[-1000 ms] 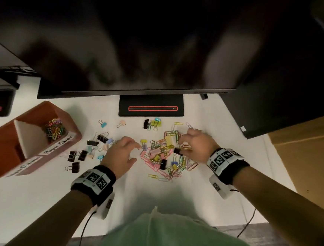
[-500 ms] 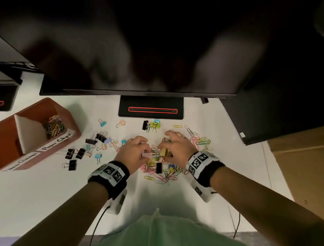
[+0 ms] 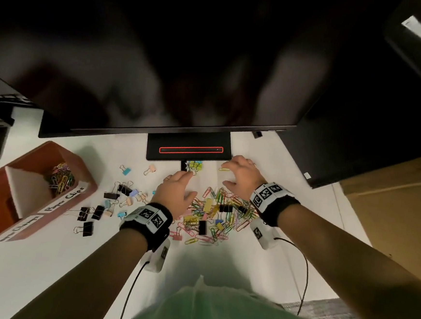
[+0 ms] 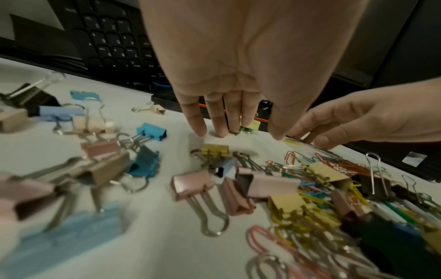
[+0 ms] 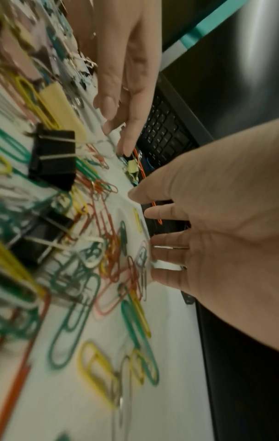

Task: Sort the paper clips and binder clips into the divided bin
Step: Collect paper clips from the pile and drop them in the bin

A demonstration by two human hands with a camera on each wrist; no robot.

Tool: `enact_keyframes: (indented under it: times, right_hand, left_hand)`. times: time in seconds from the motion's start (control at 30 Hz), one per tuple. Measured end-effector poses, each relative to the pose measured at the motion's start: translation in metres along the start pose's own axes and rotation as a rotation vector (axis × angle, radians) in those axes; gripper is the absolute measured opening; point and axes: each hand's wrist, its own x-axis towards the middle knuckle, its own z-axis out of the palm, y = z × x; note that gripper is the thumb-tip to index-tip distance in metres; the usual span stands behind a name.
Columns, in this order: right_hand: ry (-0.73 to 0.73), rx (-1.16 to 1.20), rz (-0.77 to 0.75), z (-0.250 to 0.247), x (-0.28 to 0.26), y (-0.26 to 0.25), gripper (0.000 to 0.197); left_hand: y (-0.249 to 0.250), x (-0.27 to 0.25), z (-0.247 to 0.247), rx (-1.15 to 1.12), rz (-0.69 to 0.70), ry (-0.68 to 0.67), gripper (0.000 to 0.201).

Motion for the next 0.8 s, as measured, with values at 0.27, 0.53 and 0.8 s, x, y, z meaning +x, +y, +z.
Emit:
enact_keyframes:
  times: [0.27,0.53,0.8]
  right_hand:
    - [-0.151,-0.019,-0.198,0.023,-0.005,-0.026,0.042]
    - [-0.166,-0.049,-0.218,0.029,-0.002,-0.033,0.019]
    - [-0.205,0.003,-0.109,0.022,0.002,-0.031,0.019]
  left_hand:
    - [-0.018,0.000,0.005,0.147,0.191,0.060,0.026]
    - [-0.015,-0.001,0.001,-0.023,0.016,0.058,0.010]
    - [-0.020,0.001,-0.004,-0.078,-0.024,-0.135,0.012]
